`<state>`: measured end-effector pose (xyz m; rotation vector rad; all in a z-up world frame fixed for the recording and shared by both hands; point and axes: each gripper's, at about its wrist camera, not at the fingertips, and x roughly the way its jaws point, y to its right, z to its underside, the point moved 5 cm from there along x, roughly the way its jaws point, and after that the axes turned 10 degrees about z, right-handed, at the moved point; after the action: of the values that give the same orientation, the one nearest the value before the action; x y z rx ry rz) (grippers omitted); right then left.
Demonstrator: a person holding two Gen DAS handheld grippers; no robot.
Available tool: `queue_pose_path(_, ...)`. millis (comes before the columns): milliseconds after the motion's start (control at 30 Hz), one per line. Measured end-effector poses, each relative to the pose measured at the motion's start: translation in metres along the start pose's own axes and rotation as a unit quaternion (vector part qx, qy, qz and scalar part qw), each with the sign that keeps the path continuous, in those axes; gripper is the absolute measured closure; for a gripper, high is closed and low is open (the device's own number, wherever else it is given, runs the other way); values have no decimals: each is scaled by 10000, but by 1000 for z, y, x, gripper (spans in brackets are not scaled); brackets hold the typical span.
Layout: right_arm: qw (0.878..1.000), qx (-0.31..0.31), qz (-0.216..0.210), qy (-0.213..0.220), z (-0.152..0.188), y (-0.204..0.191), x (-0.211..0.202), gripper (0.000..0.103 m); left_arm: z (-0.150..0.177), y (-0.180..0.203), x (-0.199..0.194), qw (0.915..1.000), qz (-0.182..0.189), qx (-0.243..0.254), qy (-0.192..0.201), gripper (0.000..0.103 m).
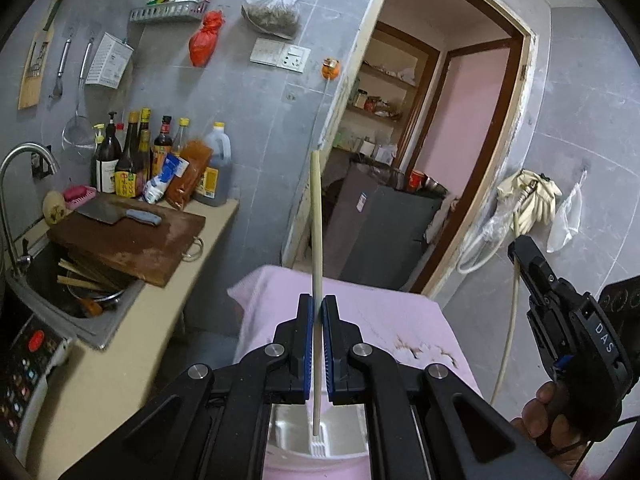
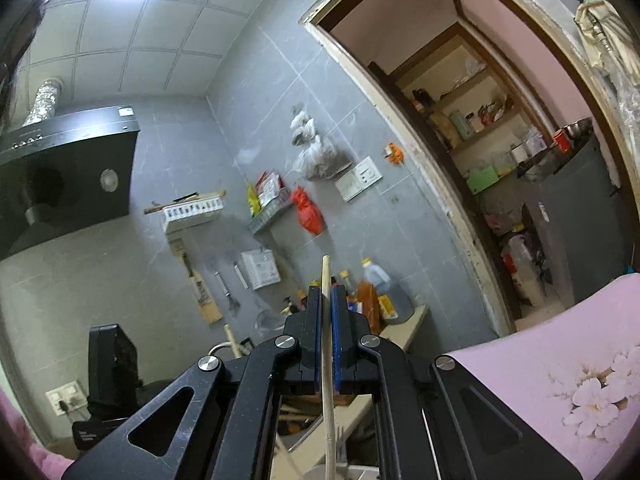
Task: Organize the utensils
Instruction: 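Lift the chopstick with the right tool and carry it over the caddy, then open the right tool to drop the chopstick into the caddy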
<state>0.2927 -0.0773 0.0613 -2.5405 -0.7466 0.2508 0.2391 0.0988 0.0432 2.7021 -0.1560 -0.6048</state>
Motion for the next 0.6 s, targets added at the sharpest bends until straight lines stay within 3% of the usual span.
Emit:
queue_pose_path(267, 9954, -287, 753, 523, 17, 11, 15, 99, 2, -23, 22, 9999, 62, 28, -87, 98)
queue_pose_path(600, 9905, -402, 1245, 428, 39, 37, 34, 99, 28, -24, 39, 9981, 77, 360, -490, 98)
